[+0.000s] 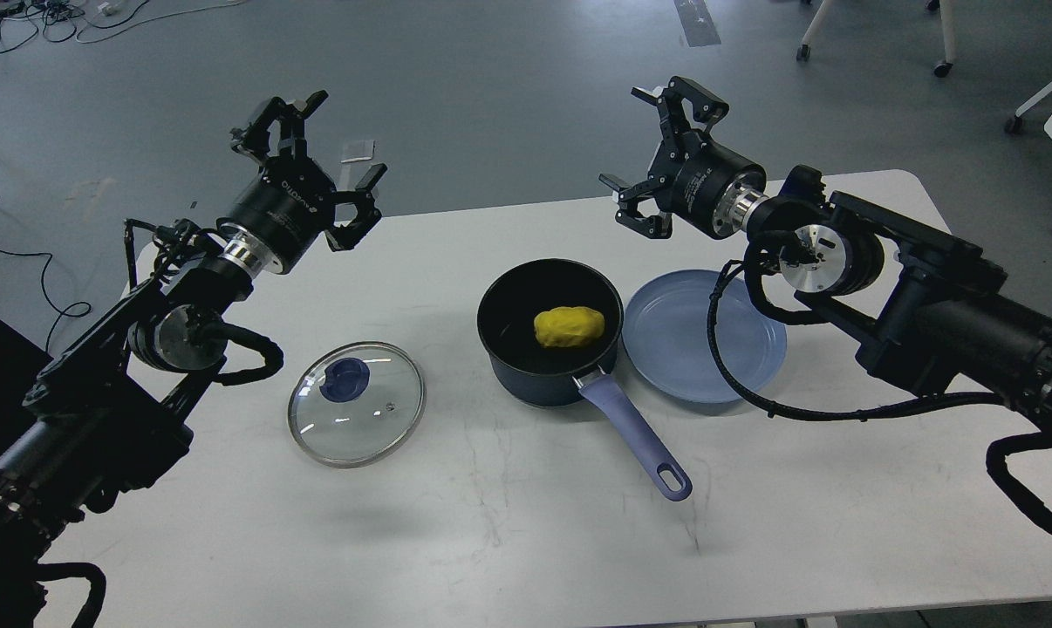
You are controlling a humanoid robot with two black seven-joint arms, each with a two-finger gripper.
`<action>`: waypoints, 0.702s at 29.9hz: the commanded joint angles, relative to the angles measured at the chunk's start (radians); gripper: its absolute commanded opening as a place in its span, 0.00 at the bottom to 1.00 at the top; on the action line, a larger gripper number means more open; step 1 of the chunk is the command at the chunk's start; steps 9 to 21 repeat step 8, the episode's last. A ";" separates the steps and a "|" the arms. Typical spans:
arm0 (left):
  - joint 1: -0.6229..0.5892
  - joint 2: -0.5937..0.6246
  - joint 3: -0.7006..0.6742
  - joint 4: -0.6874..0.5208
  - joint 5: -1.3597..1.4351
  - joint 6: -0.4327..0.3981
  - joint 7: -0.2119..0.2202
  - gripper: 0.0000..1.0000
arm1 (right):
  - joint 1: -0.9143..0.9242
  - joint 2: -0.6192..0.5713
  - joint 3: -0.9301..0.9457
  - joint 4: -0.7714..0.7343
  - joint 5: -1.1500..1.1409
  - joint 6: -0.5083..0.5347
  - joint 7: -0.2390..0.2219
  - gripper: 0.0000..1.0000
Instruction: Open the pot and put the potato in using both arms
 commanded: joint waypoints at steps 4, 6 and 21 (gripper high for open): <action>0.001 0.000 -0.003 0.001 -0.001 0.007 0.023 0.98 | -0.005 0.004 0.004 -0.022 -0.003 0.002 0.005 1.00; 0.001 -0.002 -0.003 0.000 -0.001 0.007 0.025 0.98 | 0.000 0.011 -0.002 -0.036 -0.005 0.013 0.007 1.00; 0.002 -0.003 -0.003 0.001 -0.001 0.007 0.025 0.98 | 0.000 0.011 -0.001 -0.030 -0.005 0.016 0.007 1.00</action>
